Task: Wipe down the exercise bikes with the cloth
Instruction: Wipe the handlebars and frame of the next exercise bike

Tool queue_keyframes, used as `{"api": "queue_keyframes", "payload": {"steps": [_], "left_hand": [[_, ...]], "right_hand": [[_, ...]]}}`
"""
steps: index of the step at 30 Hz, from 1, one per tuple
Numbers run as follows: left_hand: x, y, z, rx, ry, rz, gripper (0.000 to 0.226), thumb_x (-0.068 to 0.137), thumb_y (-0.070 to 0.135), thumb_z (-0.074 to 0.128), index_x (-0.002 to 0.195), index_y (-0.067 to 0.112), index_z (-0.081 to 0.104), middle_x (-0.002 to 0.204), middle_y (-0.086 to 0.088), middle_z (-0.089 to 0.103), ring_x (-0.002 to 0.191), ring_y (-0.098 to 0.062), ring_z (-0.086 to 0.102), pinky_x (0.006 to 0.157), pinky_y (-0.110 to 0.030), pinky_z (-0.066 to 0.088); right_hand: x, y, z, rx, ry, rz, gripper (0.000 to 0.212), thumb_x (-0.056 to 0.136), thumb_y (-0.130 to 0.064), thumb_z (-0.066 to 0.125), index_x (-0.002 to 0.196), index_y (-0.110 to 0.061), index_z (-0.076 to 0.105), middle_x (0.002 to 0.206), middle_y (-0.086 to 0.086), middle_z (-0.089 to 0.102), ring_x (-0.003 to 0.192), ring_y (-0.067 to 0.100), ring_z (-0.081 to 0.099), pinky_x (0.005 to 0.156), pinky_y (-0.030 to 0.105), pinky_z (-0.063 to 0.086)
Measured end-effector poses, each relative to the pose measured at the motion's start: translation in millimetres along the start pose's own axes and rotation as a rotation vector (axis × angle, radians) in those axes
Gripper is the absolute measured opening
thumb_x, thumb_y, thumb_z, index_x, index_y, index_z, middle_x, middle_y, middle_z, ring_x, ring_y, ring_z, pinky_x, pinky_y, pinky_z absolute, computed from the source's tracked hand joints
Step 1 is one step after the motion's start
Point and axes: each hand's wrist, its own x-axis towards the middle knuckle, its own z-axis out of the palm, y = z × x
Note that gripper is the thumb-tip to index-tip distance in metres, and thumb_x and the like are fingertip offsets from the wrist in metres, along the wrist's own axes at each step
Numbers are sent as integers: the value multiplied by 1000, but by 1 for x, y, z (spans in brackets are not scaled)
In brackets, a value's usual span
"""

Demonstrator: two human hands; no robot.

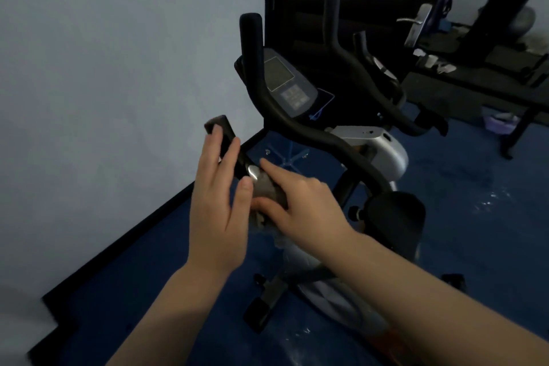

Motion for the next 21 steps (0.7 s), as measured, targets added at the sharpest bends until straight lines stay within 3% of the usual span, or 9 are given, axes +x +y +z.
{"api": "queue_keyframes", "payload": {"steps": [3, 8, 12, 17, 19, 21], "left_hand": [[-15, 8, 20, 36, -24, -58, 51, 100, 38, 28, 148, 22, 25, 159, 13, 8, 147, -7, 2, 117, -18, 5], [-35, 24, 47, 73, -22, -122, 51, 100, 40, 27, 149, 32, 14, 158, 22, -3, 146, -6, -8, 114, -12, -1], [-42, 32, 49, 73, -22, -191, 52, 100, 42, 26, 149, 35, 12, 158, 24, -3, 145, -1, -6, 115, -22, 4], [-55, 48, 47, 101, -44, -262, 56, 98, 45, 27, 150, 31, 13, 159, 22, 0, 144, 5, -2, 116, -26, 7], [-63, 57, 50, 114, -43, -293, 57, 96, 50, 26, 150, 34, 15, 158, 24, 1, 142, 9, -1, 114, -22, 6], [-71, 65, 54, 121, -32, -327, 57, 95, 52, 26, 149, 36, 16, 157, 26, 2, 141, 12, -1, 113, -19, 5]], "right_hand": [[-14, 18, -20, -104, -185, -39, 64, 89, -44, 57, 144, -20, 35, 124, 2, 63, 109, 21, 59, 89, 38, 48], [-5, 44, -51, -300, -487, -158, 63, 86, -52, 56, 142, -32, 35, 111, 4, 68, 101, 24, 60, 73, 33, 47], [8, 62, -66, -411, -628, -233, 73, 83, -46, 64, 144, -28, 28, 113, 4, 65, 105, 24, 58, 71, 31, 41], [20, 100, -95, -435, -559, -219, 32, 79, -27, 71, 104, -27, 52, 81, -10, 54, 82, 18, 60, 61, 25, 37], [17, 107, -97, -370, -513, -212, 30, 79, -14, 70, 105, -27, 61, 72, -19, 49, 78, 12, 62, 55, 8, 32], [17, 106, -96, -341, -500, -196, 34, 78, -12, 71, 109, -25, 65, 80, -17, 57, 84, 13, 63, 58, 7, 34]]}}
